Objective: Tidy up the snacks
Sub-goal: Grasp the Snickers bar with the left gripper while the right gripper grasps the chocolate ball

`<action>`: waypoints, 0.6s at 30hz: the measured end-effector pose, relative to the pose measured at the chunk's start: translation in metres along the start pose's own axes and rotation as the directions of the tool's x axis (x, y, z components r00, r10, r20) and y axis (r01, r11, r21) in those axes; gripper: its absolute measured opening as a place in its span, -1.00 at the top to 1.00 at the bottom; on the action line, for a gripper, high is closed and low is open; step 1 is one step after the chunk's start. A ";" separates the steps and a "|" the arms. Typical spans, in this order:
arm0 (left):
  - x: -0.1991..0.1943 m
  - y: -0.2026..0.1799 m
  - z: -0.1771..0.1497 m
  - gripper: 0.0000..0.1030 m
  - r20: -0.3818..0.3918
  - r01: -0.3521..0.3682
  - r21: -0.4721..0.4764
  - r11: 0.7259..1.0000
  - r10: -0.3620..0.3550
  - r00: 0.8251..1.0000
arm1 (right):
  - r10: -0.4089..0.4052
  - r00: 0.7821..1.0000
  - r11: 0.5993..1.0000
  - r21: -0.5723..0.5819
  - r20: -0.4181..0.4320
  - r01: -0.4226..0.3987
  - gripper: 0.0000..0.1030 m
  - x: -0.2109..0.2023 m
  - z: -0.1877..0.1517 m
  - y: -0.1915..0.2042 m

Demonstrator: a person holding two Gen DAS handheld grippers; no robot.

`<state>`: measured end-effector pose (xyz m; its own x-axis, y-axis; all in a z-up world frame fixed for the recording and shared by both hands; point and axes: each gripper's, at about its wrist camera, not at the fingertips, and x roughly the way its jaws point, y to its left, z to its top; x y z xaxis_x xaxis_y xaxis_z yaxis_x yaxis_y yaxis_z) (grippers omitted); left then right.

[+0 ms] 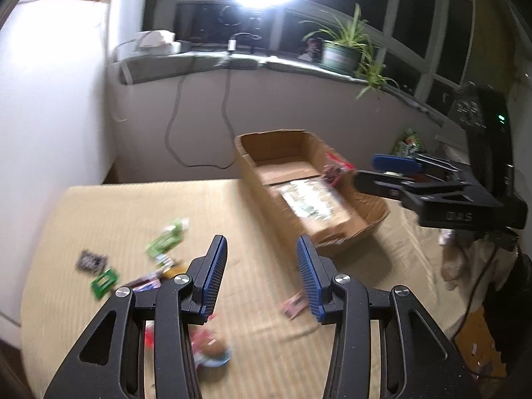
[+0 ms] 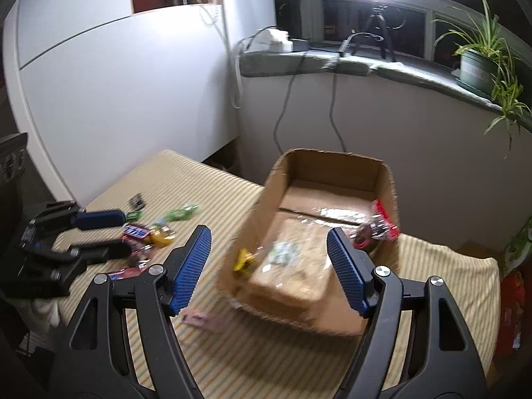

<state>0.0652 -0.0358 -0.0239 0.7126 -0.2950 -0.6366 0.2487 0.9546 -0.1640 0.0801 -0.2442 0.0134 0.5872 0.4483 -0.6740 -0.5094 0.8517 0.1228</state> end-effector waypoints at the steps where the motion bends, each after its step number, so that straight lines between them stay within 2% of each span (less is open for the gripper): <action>1: -0.005 0.008 -0.004 0.18 0.000 -0.011 -0.012 1.000 0.011 1.000 | 0.010 1.000 1.000 -0.006 -0.002 -0.010 -0.45 -0.002 -0.002 0.006; 8: -0.025 0.052 -0.037 0.18 -0.030 -0.071 -0.088 0.994 0.069 0.997 | 0.080 0.996 0.995 -0.056 -0.029 -0.082 -0.45 0.000 -0.016 0.047; 13: -0.026 0.070 -0.060 0.18 -0.072 -0.081 -0.124 0.989 0.073 0.995 | 0.135 0.988 0.987 -0.080 -0.072 -0.141 -0.45 0.013 -0.025 0.075; 18: -0.023 0.080 -0.077 0.18 -0.107 -0.063 -0.146 0.987 0.048 0.993 | 0.177 0.975 0.975 -0.109 -0.131 -0.192 -0.45 0.032 -0.036 0.098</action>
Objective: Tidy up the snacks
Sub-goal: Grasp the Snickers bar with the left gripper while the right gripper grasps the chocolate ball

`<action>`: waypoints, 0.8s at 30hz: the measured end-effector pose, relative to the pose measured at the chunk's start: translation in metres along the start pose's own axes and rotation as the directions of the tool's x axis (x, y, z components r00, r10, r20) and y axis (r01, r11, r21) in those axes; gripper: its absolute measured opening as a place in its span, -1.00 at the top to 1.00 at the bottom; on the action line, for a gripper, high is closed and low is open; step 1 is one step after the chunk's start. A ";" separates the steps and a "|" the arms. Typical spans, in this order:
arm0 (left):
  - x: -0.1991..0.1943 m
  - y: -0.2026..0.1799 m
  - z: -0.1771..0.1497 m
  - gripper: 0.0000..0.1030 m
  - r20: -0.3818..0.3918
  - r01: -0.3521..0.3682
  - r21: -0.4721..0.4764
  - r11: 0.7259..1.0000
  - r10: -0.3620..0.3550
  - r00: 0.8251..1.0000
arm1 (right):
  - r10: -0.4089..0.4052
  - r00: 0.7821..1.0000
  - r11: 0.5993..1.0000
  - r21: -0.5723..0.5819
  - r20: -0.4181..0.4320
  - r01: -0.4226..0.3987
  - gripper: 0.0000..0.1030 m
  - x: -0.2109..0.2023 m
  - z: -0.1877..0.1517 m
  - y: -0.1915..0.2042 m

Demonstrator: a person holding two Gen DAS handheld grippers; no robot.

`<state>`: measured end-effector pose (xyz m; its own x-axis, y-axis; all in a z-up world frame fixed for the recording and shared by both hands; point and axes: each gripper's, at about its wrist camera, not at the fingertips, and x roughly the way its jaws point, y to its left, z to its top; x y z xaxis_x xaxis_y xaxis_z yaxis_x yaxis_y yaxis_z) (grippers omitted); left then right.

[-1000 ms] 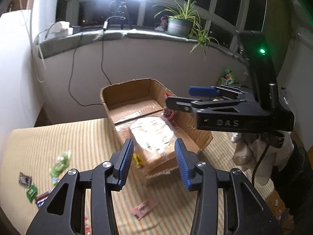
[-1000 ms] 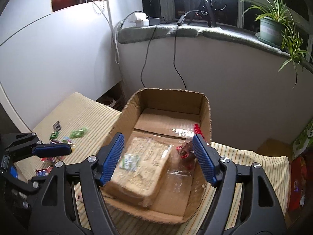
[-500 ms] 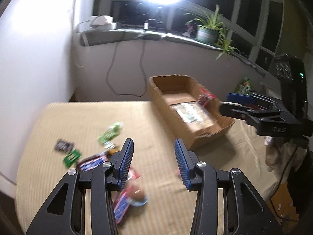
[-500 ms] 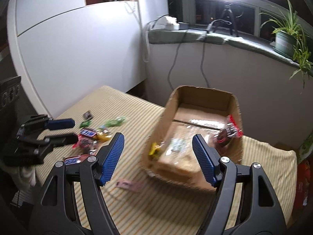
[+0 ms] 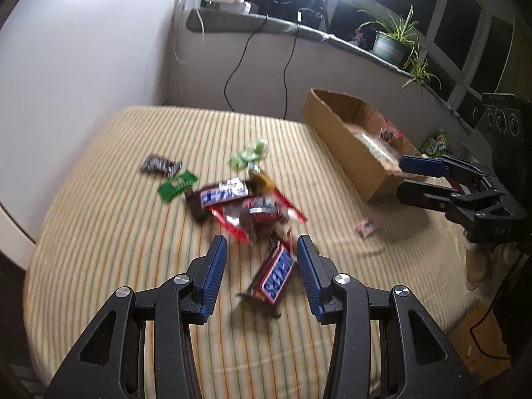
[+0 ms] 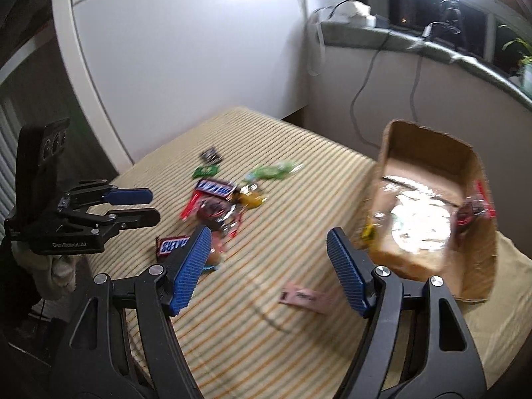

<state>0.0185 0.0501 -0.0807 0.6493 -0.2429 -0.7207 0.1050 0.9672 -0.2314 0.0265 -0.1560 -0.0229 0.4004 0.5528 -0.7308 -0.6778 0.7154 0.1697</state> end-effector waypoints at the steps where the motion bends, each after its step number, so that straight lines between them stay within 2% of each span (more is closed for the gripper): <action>1: 0.002 0.000 -0.003 0.18 -0.008 0.004 0.001 1.000 -0.004 1.000 | 0.007 1.000 1.000 -0.002 -0.008 -0.007 -0.45 0.004 -0.001 0.002; 9: 0.016 0.000 -0.015 0.18 -0.056 0.033 0.012 0.999 -0.032 0.998 | 0.099 0.990 0.995 0.000 -0.096 -0.100 -0.45 0.038 -0.012 0.017; 14: 0.024 -0.001 -0.018 0.18 -0.076 0.041 0.024 0.999 -0.039 0.996 | 0.150 0.976 0.988 0.002 -0.157 -0.151 -0.20 0.060 -0.018 0.026; 24: 0.038 0.002 -0.020 0.18 -0.103 0.045 0.022 0.999 -0.042 0.994 | 0.197 0.956 0.980 0.022 -0.218 -0.197 0.06 0.090 -0.019 0.030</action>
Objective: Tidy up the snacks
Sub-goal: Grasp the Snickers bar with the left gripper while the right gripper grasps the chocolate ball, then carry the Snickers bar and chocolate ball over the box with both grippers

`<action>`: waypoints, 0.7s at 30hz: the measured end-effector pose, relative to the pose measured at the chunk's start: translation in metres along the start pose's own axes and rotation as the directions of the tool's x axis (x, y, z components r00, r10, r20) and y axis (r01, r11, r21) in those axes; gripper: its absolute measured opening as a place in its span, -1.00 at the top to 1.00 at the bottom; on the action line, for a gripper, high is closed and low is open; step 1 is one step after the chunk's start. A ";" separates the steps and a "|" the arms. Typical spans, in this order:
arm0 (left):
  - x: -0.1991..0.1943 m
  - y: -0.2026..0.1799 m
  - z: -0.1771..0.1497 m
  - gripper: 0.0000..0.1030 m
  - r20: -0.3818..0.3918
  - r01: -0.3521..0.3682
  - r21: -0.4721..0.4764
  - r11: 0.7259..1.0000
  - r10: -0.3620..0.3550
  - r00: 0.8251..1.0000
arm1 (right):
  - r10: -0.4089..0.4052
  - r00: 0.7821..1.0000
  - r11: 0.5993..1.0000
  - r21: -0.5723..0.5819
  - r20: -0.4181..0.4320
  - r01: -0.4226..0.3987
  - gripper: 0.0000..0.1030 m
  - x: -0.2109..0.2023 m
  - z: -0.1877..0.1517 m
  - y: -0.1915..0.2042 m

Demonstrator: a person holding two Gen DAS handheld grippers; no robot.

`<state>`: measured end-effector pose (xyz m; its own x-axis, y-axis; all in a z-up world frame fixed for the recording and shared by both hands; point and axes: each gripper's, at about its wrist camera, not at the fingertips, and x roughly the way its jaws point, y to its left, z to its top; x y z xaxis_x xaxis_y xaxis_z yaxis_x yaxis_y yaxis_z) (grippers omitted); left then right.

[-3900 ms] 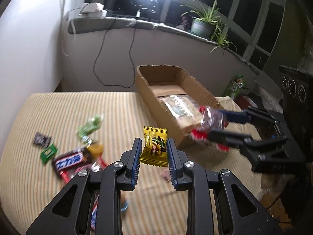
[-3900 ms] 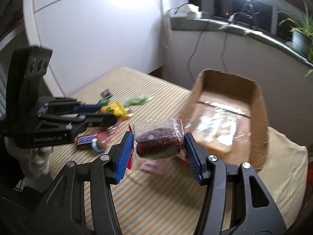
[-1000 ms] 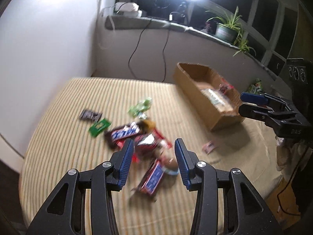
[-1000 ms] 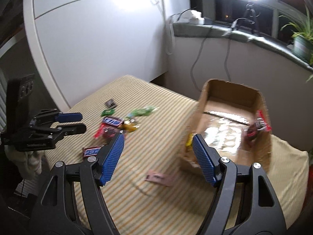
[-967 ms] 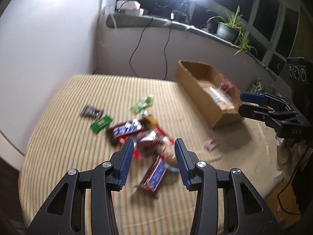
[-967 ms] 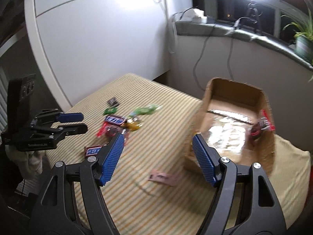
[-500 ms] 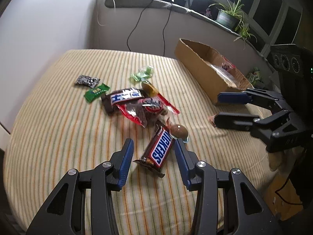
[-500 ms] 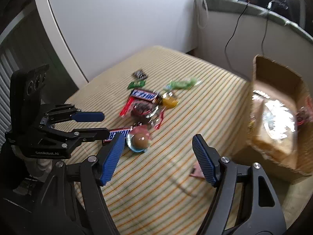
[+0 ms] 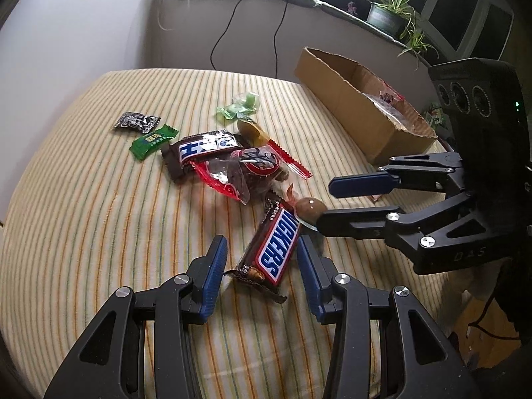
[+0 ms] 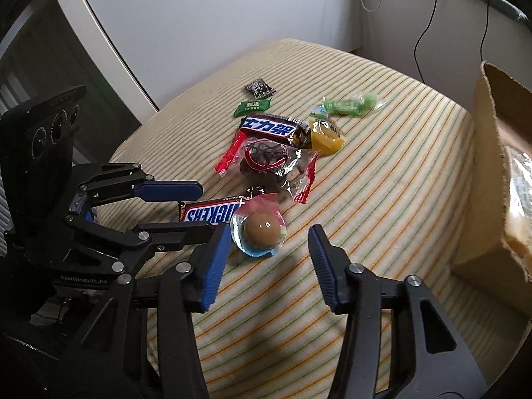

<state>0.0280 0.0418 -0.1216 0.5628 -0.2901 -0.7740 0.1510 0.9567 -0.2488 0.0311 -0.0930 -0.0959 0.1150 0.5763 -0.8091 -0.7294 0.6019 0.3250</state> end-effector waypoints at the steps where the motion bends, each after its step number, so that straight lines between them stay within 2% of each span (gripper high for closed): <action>1: 0.001 0.000 0.000 0.18 -0.002 0.000 0.000 1.000 0.000 1.000 | 0.005 1.000 1.000 0.004 -0.005 -0.005 0.08 0.003 0.001 -0.001; 4: 0.005 0.000 0.000 0.18 -0.006 0.004 0.004 1.000 -0.004 1.000 | 0.019 1.000 1.000 0.013 -0.017 -0.019 0.11 0.009 0.003 -0.002; 7: 0.008 -0.002 0.001 0.18 -0.009 0.004 0.015 1.000 -0.003 1.000 | 0.031 0.999 0.999 0.019 -0.035 -0.031 0.21 0.017 0.004 -0.002; 10: 0.011 -0.003 0.000 0.27 -0.013 0.010 0.018 1.000 -0.010 1.000 | 0.035 0.998 0.999 0.020 -0.042 -0.035 0.34 0.020 0.004 -0.002; 13: 0.012 -0.006 0.000 0.40 -0.015 0.017 0.023 1.000 -0.016 1.000 | 0.035 0.998 0.999 0.023 -0.042 -0.034 0.35 0.020 0.005 -0.002; 21: 0.009 -0.008 0.000 0.42 -0.011 0.012 0.011 1.000 -0.012 1.000 | -0.004 1.000 1.000 0.009 -0.029 0.004 0.37 0.014 0.002 0.001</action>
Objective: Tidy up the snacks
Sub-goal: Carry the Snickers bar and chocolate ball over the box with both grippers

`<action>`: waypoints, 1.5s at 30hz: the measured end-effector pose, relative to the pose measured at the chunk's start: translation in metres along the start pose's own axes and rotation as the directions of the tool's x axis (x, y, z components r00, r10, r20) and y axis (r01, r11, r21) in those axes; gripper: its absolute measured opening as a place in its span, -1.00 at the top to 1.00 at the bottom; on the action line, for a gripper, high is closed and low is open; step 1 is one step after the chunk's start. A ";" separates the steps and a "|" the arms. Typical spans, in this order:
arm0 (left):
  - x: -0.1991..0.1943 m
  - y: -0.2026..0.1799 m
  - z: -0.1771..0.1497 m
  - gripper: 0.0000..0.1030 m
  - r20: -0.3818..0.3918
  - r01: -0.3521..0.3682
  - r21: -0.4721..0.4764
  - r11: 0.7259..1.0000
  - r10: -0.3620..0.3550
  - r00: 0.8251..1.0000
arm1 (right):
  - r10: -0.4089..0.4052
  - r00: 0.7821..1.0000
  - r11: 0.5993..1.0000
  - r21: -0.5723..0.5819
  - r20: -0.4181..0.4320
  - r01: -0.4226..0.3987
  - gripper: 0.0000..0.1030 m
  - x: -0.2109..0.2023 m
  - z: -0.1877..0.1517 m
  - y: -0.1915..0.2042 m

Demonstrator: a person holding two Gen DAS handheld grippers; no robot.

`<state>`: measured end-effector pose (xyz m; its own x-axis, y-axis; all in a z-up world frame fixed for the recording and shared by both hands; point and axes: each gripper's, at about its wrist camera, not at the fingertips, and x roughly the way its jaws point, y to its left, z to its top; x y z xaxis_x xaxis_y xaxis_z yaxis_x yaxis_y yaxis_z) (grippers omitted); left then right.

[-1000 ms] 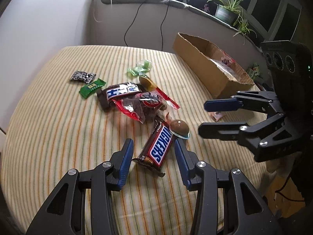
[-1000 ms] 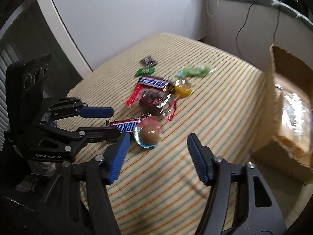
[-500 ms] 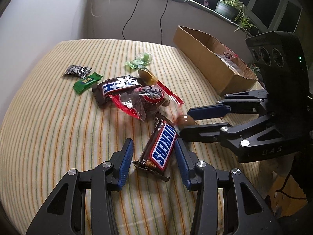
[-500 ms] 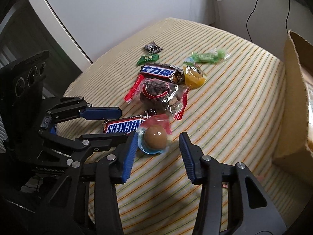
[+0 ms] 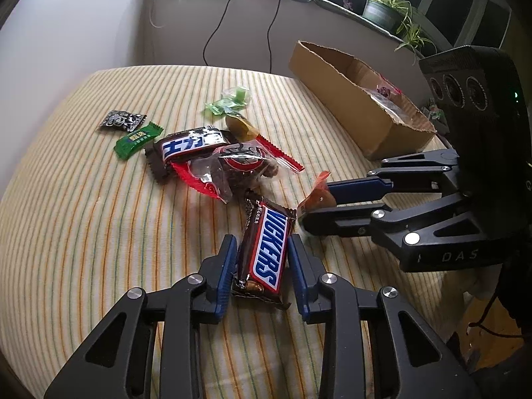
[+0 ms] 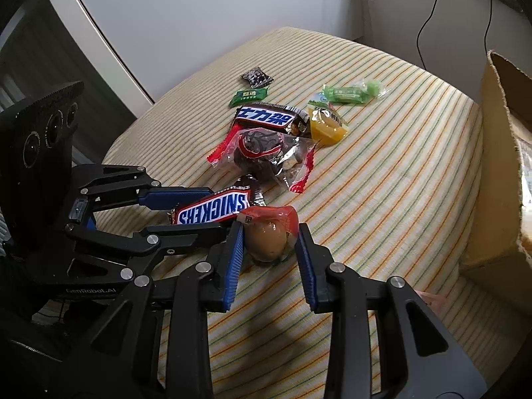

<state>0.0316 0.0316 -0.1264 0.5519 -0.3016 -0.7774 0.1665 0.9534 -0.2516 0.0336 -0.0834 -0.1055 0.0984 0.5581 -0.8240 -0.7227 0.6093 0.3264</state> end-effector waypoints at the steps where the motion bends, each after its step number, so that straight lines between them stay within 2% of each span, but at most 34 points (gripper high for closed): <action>1: 0.000 0.000 0.000 0.42 0.001 0.003 -0.002 1.000 -0.003 1.000 | -0.001 1.000 1.000 0.001 0.004 0.001 0.37 -0.003 -0.001 0.000; 10: -0.013 -0.003 0.004 0.45 0.026 0.018 -0.008 1.000 -0.018 1.000 | -0.036 0.997 0.999 0.017 0.069 0.035 0.37 -0.040 -0.007 -0.010; 18: -0.019 -0.016 0.024 0.45 0.062 0.033 0.011 0.999 -0.034 0.998 | -0.081 0.988 0.996 0.047 0.128 0.075 0.37 -0.071 -0.009 -0.026; 31: -0.009 -0.059 0.068 0.45 0.116 0.077 0.078 0.994 -0.085 0.990 | -0.190 0.953 0.977 0.146 0.236 0.158 0.37 -0.128 -0.011 -0.078; 45: 0.019 -0.113 0.112 0.45 0.132 0.112 0.159 0.981 -0.134 0.982 | -0.308 0.916 0.940 0.228 0.257 0.252 0.37 -0.162 -0.022 -0.138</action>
<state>0.1149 -0.0809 -0.0483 0.6276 -0.4224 -0.6540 0.3553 0.9028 -0.2422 0.1022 -0.2702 -0.0272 0.4882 0.4681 -0.7366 -0.4986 0.8423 0.2048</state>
